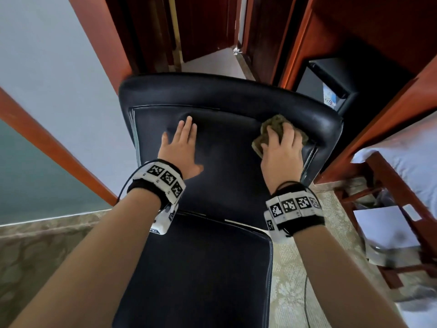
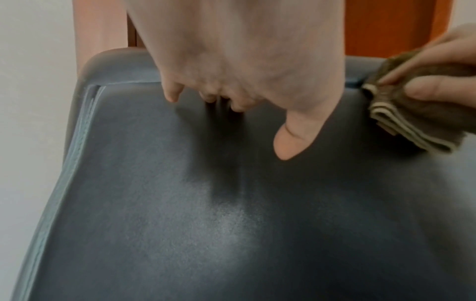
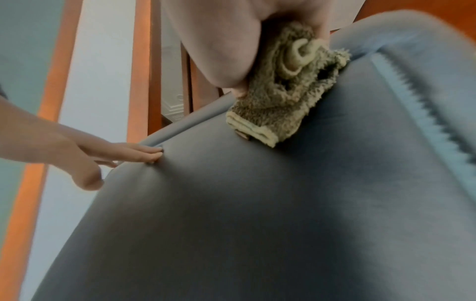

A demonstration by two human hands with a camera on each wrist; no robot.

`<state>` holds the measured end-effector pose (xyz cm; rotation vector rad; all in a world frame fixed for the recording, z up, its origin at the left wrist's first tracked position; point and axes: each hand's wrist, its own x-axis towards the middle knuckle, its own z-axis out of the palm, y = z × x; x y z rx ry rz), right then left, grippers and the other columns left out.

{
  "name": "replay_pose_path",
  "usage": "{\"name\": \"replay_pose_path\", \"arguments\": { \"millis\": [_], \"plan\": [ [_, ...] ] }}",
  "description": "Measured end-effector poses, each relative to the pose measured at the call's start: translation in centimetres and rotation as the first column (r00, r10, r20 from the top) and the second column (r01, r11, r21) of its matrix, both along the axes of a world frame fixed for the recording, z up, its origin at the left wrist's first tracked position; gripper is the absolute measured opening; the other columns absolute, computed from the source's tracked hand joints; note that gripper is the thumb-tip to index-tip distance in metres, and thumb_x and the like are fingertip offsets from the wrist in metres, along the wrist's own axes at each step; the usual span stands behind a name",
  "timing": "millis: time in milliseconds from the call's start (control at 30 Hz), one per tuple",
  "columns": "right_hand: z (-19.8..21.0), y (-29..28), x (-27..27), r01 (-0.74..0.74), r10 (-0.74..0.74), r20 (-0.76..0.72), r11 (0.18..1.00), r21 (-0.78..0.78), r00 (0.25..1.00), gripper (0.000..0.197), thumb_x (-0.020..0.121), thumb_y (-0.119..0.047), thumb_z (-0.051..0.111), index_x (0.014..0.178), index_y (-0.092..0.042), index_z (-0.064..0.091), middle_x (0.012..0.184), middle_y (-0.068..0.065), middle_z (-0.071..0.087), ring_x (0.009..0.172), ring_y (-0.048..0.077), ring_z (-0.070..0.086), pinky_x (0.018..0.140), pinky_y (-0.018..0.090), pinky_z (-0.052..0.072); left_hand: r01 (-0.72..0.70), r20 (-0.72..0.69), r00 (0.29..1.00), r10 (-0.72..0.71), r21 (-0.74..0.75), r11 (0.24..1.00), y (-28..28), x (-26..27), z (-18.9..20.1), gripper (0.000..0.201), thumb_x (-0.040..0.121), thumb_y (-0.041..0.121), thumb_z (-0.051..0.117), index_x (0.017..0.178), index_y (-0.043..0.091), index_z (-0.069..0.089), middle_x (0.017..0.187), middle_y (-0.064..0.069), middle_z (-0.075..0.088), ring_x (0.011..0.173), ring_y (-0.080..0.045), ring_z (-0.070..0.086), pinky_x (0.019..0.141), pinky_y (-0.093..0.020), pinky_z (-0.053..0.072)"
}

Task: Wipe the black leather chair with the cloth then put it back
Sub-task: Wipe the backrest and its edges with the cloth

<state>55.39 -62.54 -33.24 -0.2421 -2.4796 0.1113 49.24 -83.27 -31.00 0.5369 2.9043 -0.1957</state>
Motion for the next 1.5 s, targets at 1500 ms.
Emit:
{"name": "replay_pose_path", "arguments": {
  "millis": [1500],
  "plan": [
    [1.5, -6.4, -2.1, 0.287, -0.260, 0.170, 0.945, -0.155, 0.950, 0.048, 0.089, -0.017, 0.053, 0.136, -0.011, 0.045, 0.137, 0.027, 0.034, 0.119, 0.047, 0.033, 0.106, 0.049, 0.028, 0.561, -0.208, 0.796, -0.569, -0.100, 0.822, -8.0, -5.0, 0.0, 0.090, 0.085, 0.043, 0.053, 0.150, 0.014, -0.002, 0.157, -0.005, -0.012, 0.144, -0.023, -0.013, 0.112, -0.048, -0.012]
  ]
}}
